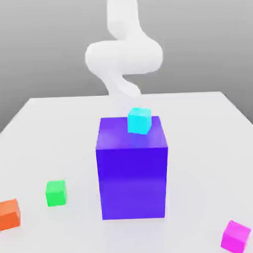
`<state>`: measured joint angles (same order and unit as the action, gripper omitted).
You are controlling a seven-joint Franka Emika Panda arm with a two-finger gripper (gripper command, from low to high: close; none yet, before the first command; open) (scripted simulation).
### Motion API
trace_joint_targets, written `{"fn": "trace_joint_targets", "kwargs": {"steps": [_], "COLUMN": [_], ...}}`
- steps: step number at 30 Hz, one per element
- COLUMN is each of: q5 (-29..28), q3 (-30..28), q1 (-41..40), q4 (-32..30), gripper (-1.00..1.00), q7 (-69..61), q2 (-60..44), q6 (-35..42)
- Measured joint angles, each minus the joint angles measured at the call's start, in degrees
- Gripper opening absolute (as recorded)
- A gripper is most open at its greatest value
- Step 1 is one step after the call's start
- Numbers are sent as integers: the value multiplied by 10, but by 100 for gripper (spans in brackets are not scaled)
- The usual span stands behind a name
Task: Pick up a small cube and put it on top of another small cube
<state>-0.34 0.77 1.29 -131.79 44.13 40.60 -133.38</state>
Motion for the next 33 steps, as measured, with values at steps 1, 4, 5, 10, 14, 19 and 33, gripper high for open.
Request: {"fn": "trace_joint_targets", "kwargs": {"steps": [1,4,5,10,14,19,33], "q5": [-1,-6,-7,-16,-24,-38,-101], "q3": [3,14,17,35,51,70,75], "q1": [5,21,26,50,68,98,165], "q4": [0,0,0,0,0,-1,17], "gripper": [0,0,0,0,0,0,0], "q7": [-7,-28,-35,-67,-92,-121,-154], "q2": [-23,-86,-107,-211,-294,-398,-691], "q6": [-7,-26,-33,-65,-90,-122,-246]}}
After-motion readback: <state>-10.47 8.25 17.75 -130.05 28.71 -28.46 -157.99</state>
